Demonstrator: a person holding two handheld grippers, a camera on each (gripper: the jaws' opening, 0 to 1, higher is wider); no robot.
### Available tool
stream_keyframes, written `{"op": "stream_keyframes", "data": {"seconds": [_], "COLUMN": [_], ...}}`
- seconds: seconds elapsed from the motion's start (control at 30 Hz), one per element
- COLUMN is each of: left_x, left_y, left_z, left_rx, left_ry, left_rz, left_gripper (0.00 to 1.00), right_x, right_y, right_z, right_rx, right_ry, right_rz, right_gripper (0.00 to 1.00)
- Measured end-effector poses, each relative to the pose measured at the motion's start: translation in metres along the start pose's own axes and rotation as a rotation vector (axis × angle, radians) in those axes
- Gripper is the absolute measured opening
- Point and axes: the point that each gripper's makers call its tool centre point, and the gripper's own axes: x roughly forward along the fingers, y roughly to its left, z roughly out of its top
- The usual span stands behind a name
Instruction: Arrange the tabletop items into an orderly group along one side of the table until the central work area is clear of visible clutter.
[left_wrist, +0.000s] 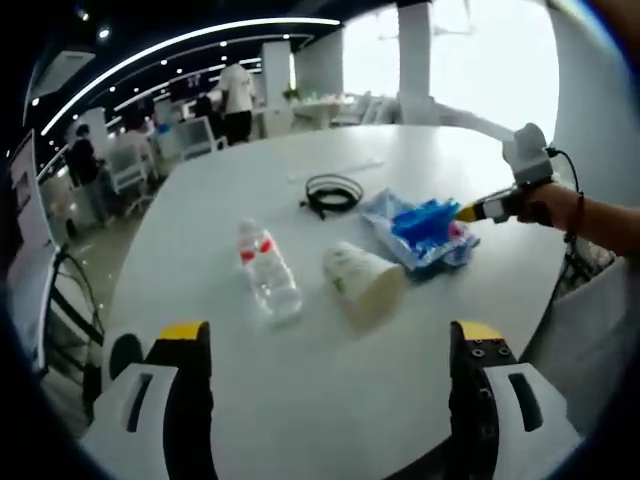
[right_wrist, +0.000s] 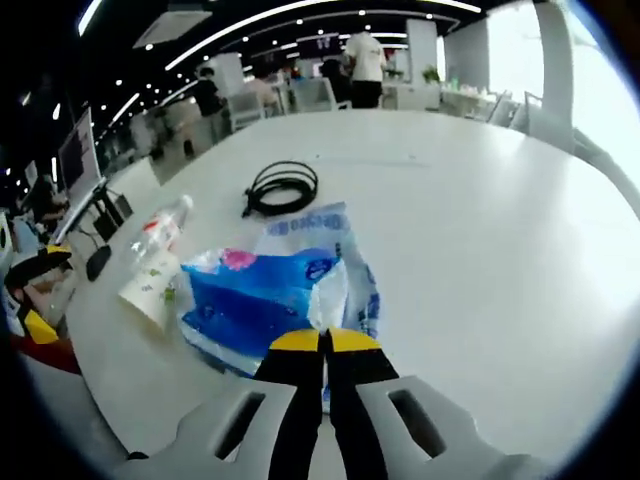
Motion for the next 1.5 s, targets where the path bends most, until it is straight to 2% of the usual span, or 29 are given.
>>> {"op": "stream_keyframes", "data": {"seconds": [0.27,0.6,0.8,1.07,1.27,1.5], "left_x": [0.000,0.000,0.001,0.002,0.002,0.003], "left_y": [-0.002,-0.002,-0.004,-0.005,-0.004,-0.003], "left_z": [0.000,0.000,0.000,-0.001,-0.002,-0.002], "left_rx": [-0.002,-0.001,0.007,0.005,0.002,0.000], "left_ry": [0.002,0.000,0.002,0.009,0.010,0.013], "left_rz": [-0.007,-0.007,-0.010,-0.020,-0.020,-0.018], "left_gripper": [0.94,0.94,0.93,0.93,0.93,0.93], "right_x": [-0.007,-0.011,-0.014,-0.014,-0.014,-0.017], "right_y": [-0.003,-0.016,-0.028,-0.025,-0.036,-0.059], "right_z": [0.007,0.018,0.033,0.045,0.060,0.084], "right_rx": [0.062,0.067,0.069,0.058,0.066,0.005], "right_ry": [-0.015,-0.021,-0.026,-0.026,-0.041,-0.053], "right_rz": [0.032,0.037,0.043,0.089,0.089,0.039], "right_gripper": [0.01,0.01,0.01,0.01,0.01,0.01]}}
